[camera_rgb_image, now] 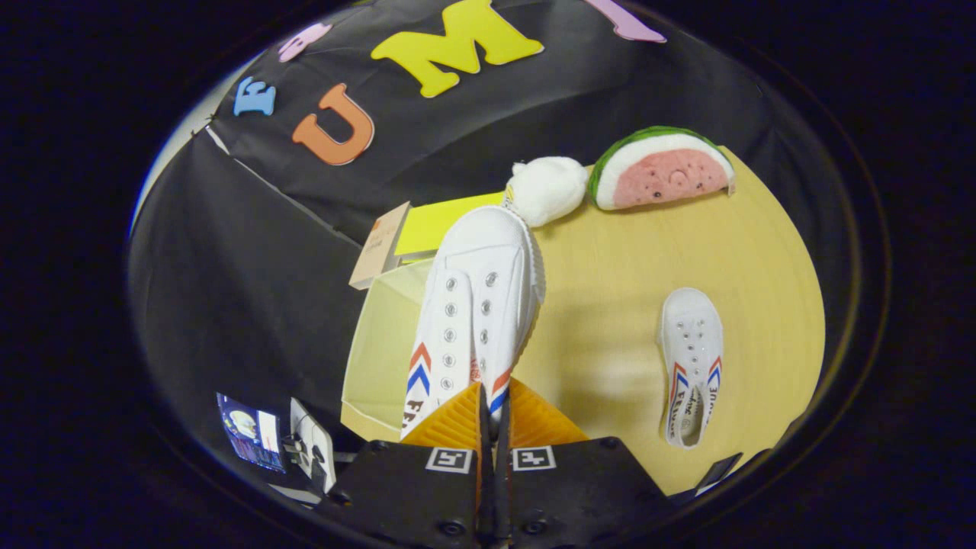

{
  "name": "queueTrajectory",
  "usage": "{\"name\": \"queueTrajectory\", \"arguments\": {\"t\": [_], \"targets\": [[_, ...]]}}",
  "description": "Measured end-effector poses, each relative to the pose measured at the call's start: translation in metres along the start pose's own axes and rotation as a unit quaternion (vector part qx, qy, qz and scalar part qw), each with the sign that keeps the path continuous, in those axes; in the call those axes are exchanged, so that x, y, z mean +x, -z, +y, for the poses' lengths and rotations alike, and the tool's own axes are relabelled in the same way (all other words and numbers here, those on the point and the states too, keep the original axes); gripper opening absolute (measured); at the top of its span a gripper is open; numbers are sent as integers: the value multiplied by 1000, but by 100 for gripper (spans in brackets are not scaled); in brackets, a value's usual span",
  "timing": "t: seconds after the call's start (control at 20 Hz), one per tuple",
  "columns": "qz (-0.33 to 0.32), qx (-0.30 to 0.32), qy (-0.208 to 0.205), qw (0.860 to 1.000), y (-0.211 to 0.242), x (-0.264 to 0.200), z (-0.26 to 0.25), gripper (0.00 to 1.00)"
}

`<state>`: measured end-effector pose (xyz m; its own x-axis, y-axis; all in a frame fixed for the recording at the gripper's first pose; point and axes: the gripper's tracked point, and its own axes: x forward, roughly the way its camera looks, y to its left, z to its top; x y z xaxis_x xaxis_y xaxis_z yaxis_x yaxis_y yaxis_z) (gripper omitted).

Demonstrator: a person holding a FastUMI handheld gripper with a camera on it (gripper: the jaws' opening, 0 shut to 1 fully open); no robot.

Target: Open the storage box then place both shoes into the box .Put the left shoe in first, then the right shoe, with the right side of both shoes facing outward in a uniform manner.

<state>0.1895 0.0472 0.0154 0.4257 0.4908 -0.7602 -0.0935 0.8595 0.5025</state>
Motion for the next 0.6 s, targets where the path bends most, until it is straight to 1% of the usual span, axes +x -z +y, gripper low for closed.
{"name": "queueTrajectory", "arguments": {"t": [0.15, 0.25, 0.45, 0.6], "targets": [[-4, -3, -2, 1000, -6, 5, 37, 6], [-3, -6, -7, 1000, -7, 18, 63, 6], [1, -2, -6, 1000, 0, 60, 102, 6], [5, -3, 4, 1000, 12, 97, 124, 6]]}}
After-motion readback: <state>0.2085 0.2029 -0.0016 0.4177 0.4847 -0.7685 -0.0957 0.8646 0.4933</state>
